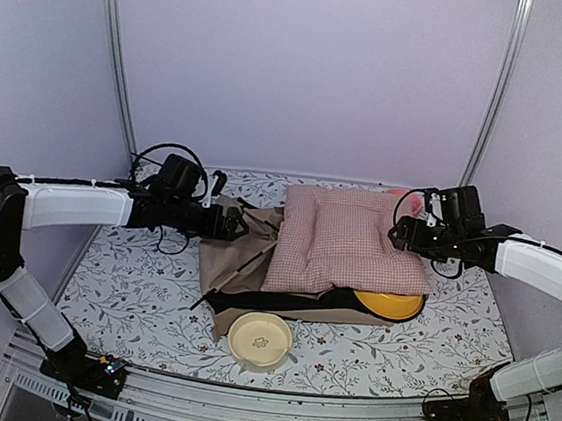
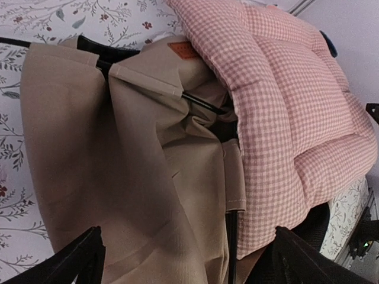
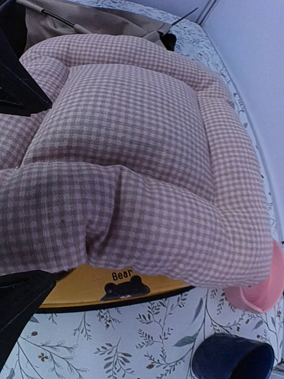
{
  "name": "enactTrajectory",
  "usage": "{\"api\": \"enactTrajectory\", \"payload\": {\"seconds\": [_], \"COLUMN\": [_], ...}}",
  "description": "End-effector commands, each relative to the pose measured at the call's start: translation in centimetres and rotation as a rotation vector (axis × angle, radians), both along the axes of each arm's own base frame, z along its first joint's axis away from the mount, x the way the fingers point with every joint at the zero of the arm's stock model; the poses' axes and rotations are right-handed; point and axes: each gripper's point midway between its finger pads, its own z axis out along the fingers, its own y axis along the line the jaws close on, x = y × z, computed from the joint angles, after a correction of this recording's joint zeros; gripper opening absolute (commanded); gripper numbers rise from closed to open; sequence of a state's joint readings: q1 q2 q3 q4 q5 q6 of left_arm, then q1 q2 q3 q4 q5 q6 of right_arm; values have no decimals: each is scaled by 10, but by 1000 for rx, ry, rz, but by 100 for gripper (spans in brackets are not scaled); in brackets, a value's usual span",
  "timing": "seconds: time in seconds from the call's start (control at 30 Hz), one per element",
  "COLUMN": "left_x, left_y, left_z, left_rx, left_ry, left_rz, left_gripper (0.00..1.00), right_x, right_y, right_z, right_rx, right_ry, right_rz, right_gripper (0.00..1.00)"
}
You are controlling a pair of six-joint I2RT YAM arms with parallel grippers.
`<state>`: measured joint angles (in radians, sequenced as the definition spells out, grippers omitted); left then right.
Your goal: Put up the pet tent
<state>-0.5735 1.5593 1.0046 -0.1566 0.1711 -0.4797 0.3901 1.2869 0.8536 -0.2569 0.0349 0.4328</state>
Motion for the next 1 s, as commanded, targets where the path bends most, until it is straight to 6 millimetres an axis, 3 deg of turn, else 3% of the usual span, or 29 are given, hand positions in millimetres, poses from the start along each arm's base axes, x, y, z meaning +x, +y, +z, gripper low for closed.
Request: {"api": "enactTrajectory", "payload": {"seconds": [0.0,0.1,0.17,0.23,0.33,0.47,0.53,0.67,0.77,0.8,0.87,0.93,0.97], "left_x": [-11,-10,-8,-4,2,7,10,13,13,12,10,8,5], "left_y": [-5,-18,-29,-40,-44,-47,-50,-51,-48,-47,-45,-44,-43], "left_z": [-22,-17,-7,4,0,-2,3,13,15,14,11,7,4], "left_rx": [20,-15,-23,-39,-20,-13,-23,-30,-32,-30,-28,-25,-21], "left_ry": [57,45,18,-4,12,15,8,-4,-11,-10,0,11,19], "left_rz": [21,14,-9,-29,-33,-35,-42,-50,-51,-52,-54,-58,-61], "left_gripper": [99,99,99,99,97,96,96,96,96,96,96,96,96], "right_x": [-12,-4,6,19,44,76,90,112,122,125,129,128,125], "right_y": [12,26,36,38,31,3,-23,-88,-125,-132,-136,-125,-119], "right_z": [-38,-61,-61,-44,4,93,129,182,200,198,189,181,179], "right_rx": [-83,-84,-54,-36,-44,-44,-36,-68,-88,-99,-112,-101,-102], "right_ry": [166,244,259,216,94,-98,-175,-281,-312,-299,-258,-227,-220], "right_rz": [27,58,59,30,-47,-177,-243,-381,-431,-437,-423,-367,-347], "right_gripper": [92,82,62,35,0,0,0,0,0,9,40,64,71]}}
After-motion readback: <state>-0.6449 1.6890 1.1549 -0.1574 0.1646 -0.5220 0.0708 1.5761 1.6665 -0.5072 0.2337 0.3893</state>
